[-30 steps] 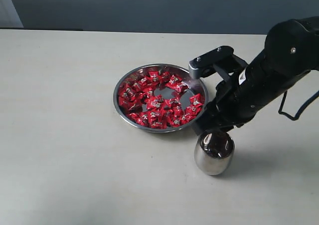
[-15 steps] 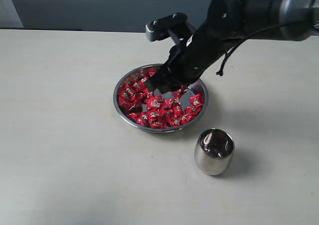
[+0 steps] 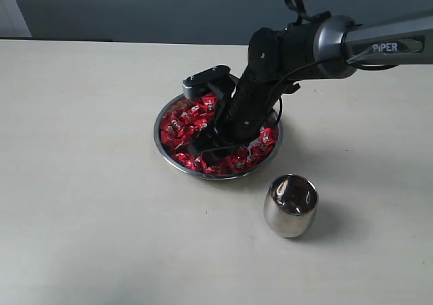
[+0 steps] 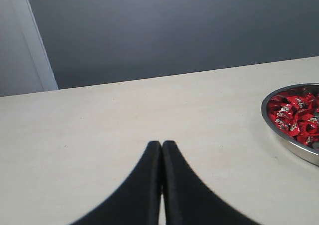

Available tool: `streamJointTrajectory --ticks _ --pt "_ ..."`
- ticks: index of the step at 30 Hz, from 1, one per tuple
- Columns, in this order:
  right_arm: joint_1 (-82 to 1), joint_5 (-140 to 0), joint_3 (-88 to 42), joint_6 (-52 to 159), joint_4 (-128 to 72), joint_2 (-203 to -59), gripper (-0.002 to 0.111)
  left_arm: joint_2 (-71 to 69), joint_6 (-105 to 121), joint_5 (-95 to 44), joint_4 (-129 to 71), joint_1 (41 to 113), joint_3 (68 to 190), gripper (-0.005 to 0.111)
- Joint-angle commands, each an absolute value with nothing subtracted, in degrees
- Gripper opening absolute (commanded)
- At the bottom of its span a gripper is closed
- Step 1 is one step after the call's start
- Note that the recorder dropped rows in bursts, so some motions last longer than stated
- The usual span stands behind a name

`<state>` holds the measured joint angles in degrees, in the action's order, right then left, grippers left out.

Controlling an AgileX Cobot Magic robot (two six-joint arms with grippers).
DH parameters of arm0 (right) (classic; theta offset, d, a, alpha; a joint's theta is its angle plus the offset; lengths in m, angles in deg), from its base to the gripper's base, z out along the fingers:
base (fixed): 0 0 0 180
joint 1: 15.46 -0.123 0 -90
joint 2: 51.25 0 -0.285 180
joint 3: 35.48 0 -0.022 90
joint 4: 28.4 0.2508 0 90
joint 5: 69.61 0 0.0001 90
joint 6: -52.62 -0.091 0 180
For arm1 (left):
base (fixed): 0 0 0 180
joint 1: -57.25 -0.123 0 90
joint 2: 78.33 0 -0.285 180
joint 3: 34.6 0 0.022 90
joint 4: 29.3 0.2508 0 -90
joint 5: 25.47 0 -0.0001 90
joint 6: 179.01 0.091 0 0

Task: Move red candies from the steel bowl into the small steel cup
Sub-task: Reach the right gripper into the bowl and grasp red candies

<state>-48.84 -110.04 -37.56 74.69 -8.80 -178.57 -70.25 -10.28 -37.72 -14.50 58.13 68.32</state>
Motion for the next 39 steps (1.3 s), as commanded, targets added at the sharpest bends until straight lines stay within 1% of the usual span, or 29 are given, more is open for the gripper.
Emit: streamJointTrajectory --ticks 1,3,8,13,15,17,25,31,34,39 --pt "-48.9 -108.5 -37.9 75.1 -8.4 -178.7 0.05 -70.5 -10.5 -37.4 -14.6 58.5 68.2 0.0" --pt "-48.9 -108.3 -37.9 75.1 -8.4 -178.7 0.049 -70.5 -10.5 -37.4 -14.6 58.5 68.2 0.0" --pt "-48.9 -108.0 -37.9 75.1 -8.4 -178.7 0.031 -70.5 -10.5 -37.4 -14.6 58.5 68.2 0.0" --pt "-48.9 -106.9 -37.9 75.1 -8.4 -178.7 0.021 -70.5 -10.5 -37.4 -14.6 58.5 68.2 0.0" --pt "-48.9 -106.4 -37.9 75.1 -8.4 -178.7 0.013 -70.5 -10.5 -37.4 -14.6 58.5 68.2 0.0" --pt "-48.9 -106.1 -38.0 75.1 -8.4 -178.6 0.0 -70.5 -10.5 -37.4 -14.6 58.5 68.2 0.0" --pt "-48.8 -106.0 -38.0 75.1 -8.4 -173.0 -0.001 -70.5 -10.5 -37.4 -14.6 58.5 68.2 0.0" --pt "-48.8 -113.3 -37.4 74.8 -8.8 -164.2 -0.001 -70.5 -10.5 -37.4 -14.6 58.5 68.2 0.0" --pt "-48.8 -114.2 -33.8 72.7 -9.8 -158.7 -0.001 -70.5 -10.5 -37.4 -14.6 58.5 68.2 0.0" --pt "-48.8 -113.9 -24.0 62.2 -19.3 -147.6 -0.001 -70.5 -10.5 -37.4 -14.6 58.5 68.2 0.0"
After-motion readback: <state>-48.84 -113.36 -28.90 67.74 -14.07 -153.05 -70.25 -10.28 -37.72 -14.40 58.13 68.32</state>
